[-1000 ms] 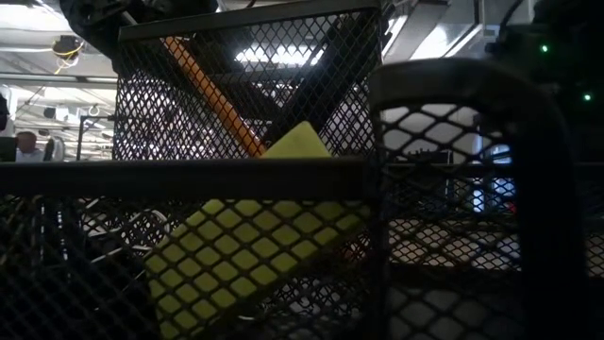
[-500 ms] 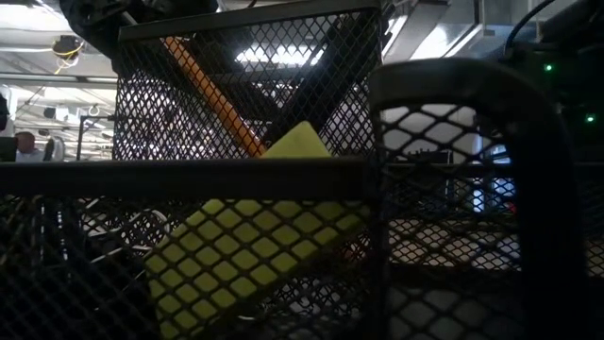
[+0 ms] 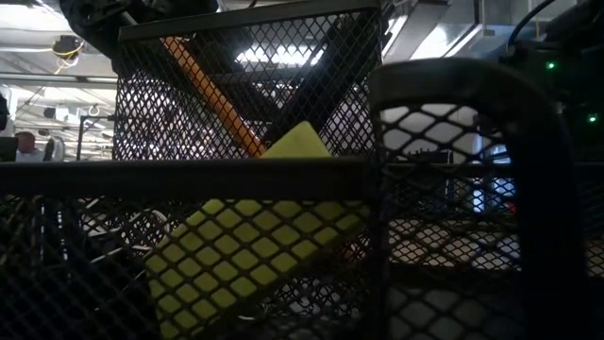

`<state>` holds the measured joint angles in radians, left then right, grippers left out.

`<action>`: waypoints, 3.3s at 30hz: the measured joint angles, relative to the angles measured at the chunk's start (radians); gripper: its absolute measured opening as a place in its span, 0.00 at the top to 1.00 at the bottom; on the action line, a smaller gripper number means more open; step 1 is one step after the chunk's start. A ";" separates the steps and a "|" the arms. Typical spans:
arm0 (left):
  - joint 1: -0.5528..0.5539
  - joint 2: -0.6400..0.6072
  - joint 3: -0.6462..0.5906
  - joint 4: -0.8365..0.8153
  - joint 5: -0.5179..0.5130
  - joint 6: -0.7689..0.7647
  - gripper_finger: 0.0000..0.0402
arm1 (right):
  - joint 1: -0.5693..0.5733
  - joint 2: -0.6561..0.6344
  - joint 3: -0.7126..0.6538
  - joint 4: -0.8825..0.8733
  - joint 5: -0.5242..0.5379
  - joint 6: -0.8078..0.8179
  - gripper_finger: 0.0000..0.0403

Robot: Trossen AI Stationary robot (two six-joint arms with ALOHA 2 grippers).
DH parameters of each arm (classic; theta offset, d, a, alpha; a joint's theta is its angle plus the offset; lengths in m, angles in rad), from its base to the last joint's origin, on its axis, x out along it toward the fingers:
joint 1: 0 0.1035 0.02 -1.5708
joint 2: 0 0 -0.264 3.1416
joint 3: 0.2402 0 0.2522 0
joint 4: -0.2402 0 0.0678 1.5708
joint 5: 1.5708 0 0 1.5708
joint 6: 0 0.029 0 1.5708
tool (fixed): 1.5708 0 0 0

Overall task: Pick and place office supplies into organizer
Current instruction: Put the black pen into the black desk organizer

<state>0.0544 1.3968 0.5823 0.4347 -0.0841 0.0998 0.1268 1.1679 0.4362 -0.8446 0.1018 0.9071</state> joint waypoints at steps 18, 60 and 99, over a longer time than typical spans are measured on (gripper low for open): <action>0.000 0.000 0.000 -0.013 0.000 0.000 0.73 | 0.000 0.001 -0.002 0.022 0.005 -0.049 0.98; 0.000 0.000 0.000 -0.013 0.000 -0.008 0.73 | -0.001 0.022 0.077 0.131 0.152 -0.127 0.69; 0.000 0.000 0.000 -0.021 0.000 -0.008 0.74 | -0.001 0.176 0.076 0.303 0.153 -0.187 0.96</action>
<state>0.0543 1.3972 0.5827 0.4137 -0.0845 0.0917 0.1261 1.3437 0.5123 -0.5412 0.2545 0.7196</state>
